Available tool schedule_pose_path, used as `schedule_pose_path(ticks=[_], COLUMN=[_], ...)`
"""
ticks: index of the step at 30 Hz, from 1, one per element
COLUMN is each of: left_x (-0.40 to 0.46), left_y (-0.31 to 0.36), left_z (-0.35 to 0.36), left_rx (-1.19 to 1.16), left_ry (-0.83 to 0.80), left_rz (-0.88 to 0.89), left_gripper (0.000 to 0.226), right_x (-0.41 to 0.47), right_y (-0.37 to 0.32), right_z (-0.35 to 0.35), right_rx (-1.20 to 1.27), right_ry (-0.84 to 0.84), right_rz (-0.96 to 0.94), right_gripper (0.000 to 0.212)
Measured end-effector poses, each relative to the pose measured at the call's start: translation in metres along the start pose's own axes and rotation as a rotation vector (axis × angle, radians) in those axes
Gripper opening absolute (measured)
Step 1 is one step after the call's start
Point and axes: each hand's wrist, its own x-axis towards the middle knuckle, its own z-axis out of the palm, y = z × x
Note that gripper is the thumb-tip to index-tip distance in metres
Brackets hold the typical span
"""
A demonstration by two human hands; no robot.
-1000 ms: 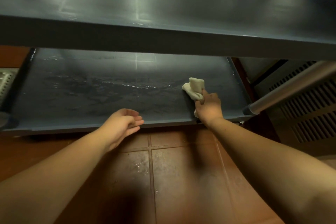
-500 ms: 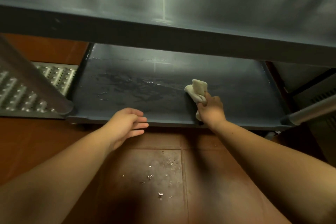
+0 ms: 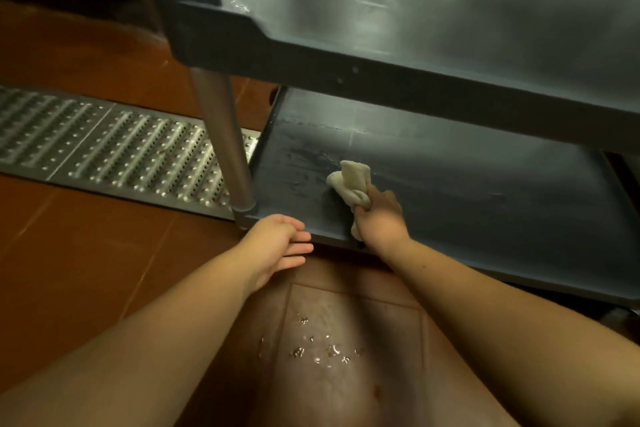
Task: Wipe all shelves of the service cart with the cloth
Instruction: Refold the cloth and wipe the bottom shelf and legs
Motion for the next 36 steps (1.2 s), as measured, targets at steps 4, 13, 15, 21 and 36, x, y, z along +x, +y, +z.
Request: schedule_pose_path(ticks=[4, 13, 15, 21, 36], left_x=[-0.006, -0.016, -0.017, -0.018, -0.002], left_y=[-0.004, -0.007, -0.006, -0.001, -0.004], left_z=[-0.027, -0.058, -0.051, -0.002, 0.207], left_rx=[-0.025, -0.049, -0.041, 0.026, 0.181], left_ry=[0.015, 0.049, 0.048, 0.003, -0.115], left_rz=[-0.013, -0.014, -0.005, -0.005, 0.069], left_gripper=[0.026, 0.03, 0.029, 0.026, 0.027], right_x=[0.005, 0.007, 0.006, 0.0, -0.007], right_y=[-0.06, -0.14, -0.133, -0.065, 0.209], right_z=[0.03, 0.063, 0.058, 0.023, -0.108], right_rx=[0.04, 0.21, 0.202, 0.057, 0.082], right_ry=[0.0, -0.128, -0.116, -0.066, 0.11], right_rz=[-0.051, -0.139, -0.15, -0.122, 0.218], right_gripper=[0.04, 0.044, 0.049, 0.052, 0.034])
